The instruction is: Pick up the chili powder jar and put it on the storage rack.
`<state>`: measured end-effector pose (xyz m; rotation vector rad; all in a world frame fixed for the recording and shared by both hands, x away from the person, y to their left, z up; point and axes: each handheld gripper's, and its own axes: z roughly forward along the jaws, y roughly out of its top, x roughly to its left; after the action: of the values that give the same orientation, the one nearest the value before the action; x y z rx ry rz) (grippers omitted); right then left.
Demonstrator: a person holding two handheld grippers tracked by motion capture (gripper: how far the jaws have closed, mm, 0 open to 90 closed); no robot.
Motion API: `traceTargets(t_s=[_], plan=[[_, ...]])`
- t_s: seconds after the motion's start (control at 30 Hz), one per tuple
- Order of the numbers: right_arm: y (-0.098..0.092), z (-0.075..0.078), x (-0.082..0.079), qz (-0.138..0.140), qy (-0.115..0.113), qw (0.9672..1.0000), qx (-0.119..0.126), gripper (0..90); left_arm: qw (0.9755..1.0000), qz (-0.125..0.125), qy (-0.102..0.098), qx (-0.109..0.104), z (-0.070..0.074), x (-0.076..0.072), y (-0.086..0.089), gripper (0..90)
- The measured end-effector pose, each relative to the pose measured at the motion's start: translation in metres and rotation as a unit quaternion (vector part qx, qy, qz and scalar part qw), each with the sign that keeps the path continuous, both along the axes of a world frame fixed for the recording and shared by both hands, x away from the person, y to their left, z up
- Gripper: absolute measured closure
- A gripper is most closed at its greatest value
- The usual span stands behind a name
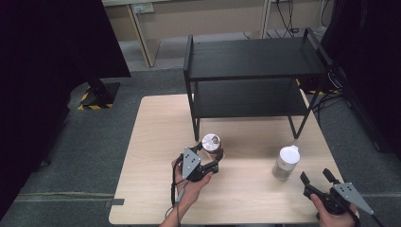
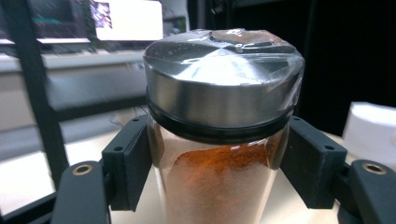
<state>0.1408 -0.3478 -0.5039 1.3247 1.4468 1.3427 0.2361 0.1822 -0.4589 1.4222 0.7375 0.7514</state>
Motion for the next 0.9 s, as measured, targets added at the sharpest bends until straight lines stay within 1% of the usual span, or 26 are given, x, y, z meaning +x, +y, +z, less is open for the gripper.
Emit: traceTargets(t_s=[0.1, 0.23, 0.3, 0.43, 0.53, 0.6, 0.63, 0.77, 0.9], plan=[[0.001, 0.0, 0.0, 0.0, 0.0, 1.0, -0.002, 14.8, 0.9996, 0.02, -0.018, -0.003, 0.009, -0.002, -0.002, 30.5], [0.002, 0.0, 0.0, -0.001, -0.002, 1.0, -0.007, 14.8, 0.9982, 0.045, -0.039, 0.005, 0.023, -0.004, -0.007, 30.5], [0.003, 0.0, 0.0, -0.001, -0.002, 1.0, -0.01, 14.9, 0.9976, 0.051, -0.046, 0.005, 0.029, -0.004, -0.008, 30.5], [0.004, 0.0, 0.0, 0.0, -0.002, 0.9999, -0.016, 14.9, 0.9958, 0.068, -0.06, 0.013, 0.043, -0.004, -0.014, 30.5], [0.004, 0.0, 0.0, -0.001, -0.002, 0.9999, -0.014, 14.8, 0.9951, 0.07, -0.068, 0.014, 0.053, -0.002, -0.015, 30.5], [0.003, 0.0, 0.0, 0.0, -0.002, 0.9999, -0.012, 14.8, 0.9943, 0.073, -0.075, 0.019, 0.06, 0.0, -0.018, 30.5], [0.003, 0.0, 0.0, 0.0, -0.002, 0.9999, -0.012, 14.7, 0.9941, 0.074, -0.076, 0.022, 0.062, 0.0, -0.018, 30.5], [0.003, 0.0, 0.0, 0.0, -0.002, 0.9999, -0.012, 14.8, 0.9936, 0.078, -0.079, 0.021, 0.073, 0.003, -0.021, 30.5], [0.003, 0.0, 0.0, 0.001, -0.002, 0.9999, -0.011, 14.7, 0.9932, 0.08, -0.083, 0.02, 0.087, 0.007, -0.023, 30.5]])
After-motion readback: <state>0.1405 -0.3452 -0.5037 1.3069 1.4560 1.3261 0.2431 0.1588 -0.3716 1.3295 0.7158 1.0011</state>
